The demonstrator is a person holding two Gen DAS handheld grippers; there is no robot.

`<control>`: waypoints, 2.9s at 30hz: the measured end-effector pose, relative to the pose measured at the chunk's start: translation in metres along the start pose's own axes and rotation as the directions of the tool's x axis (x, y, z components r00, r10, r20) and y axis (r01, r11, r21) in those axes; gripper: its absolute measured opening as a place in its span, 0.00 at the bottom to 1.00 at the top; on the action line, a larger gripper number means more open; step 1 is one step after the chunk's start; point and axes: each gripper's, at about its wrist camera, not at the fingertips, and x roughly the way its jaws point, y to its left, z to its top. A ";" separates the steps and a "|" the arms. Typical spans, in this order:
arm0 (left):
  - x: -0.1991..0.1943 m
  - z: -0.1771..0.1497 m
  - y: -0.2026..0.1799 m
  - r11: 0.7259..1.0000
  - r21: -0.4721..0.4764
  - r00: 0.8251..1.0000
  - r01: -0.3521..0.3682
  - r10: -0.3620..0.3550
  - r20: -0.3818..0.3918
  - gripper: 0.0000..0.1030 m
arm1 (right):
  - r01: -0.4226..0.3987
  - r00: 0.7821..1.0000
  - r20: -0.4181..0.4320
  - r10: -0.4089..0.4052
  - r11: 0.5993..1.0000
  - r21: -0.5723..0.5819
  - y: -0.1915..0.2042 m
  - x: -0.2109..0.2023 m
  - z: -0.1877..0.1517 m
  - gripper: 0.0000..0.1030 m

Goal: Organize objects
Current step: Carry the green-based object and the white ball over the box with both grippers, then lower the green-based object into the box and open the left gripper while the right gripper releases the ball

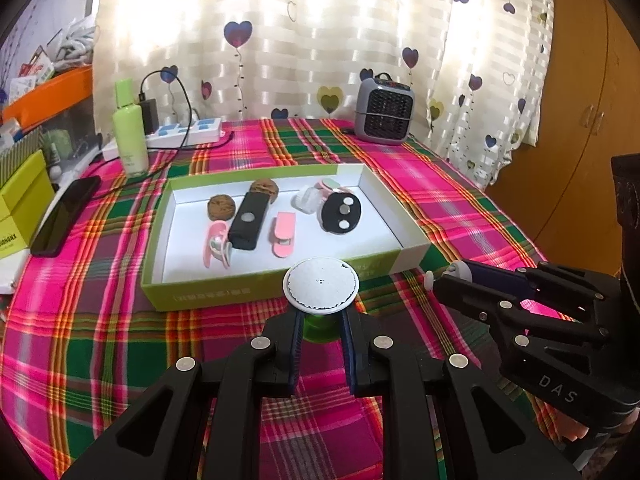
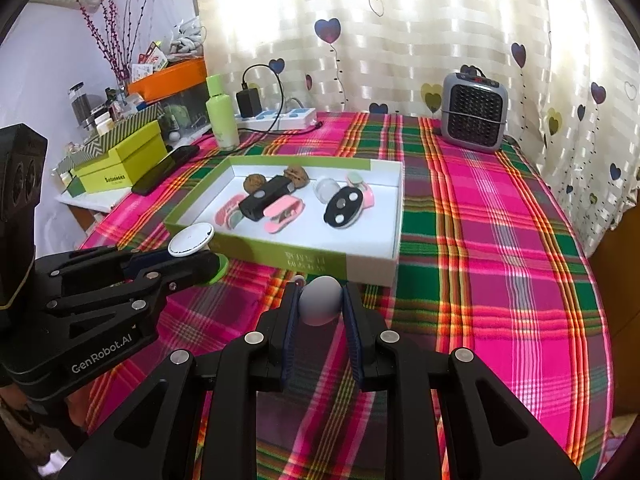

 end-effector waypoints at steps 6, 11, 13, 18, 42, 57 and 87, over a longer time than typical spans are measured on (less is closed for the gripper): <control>-0.001 0.007 0.008 1.000 -0.014 1.000 -0.008 0.008 0.007 0.15 | -0.009 1.000 0.010 0.009 1.000 -0.006 0.002 0.003 0.010 0.22; 0.003 0.014 0.016 1.000 -0.019 1.000 -0.017 0.017 0.009 0.15 | -0.014 1.000 0.012 0.014 1.000 -0.008 0.002 0.009 0.019 0.22; 0.005 0.017 0.018 1.000 -0.020 1.000 -0.018 0.018 0.007 0.15 | -0.016 1.000 0.011 0.016 1.000 -0.005 0.001 0.013 0.022 0.22; 0.013 0.023 0.023 0.999 -0.029 1.000 -0.016 0.016 0.003 0.15 | -0.015 1.000 0.003 0.015 1.000 -0.002 -0.002 0.022 0.030 0.22; 0.059 0.039 0.040 0.997 -0.061 0.998 -0.040 0.037 -0.058 0.15 | -0.043 0.996 -0.081 0.043 0.999 0.009 -0.014 0.079 0.053 0.22; 0.083 0.038 0.047 0.996 -0.075 0.994 -0.046 0.039 -0.102 0.15 | -0.061 0.986 -0.152 0.061 0.998 0.009 -0.013 0.108 0.052 0.22; 0.092 0.036 0.048 0.997 -0.071 0.993 -0.041 0.033 -0.116 0.16 | -0.064 0.984 -0.165 0.062 0.998 -0.007 -0.009 0.117 0.053 0.22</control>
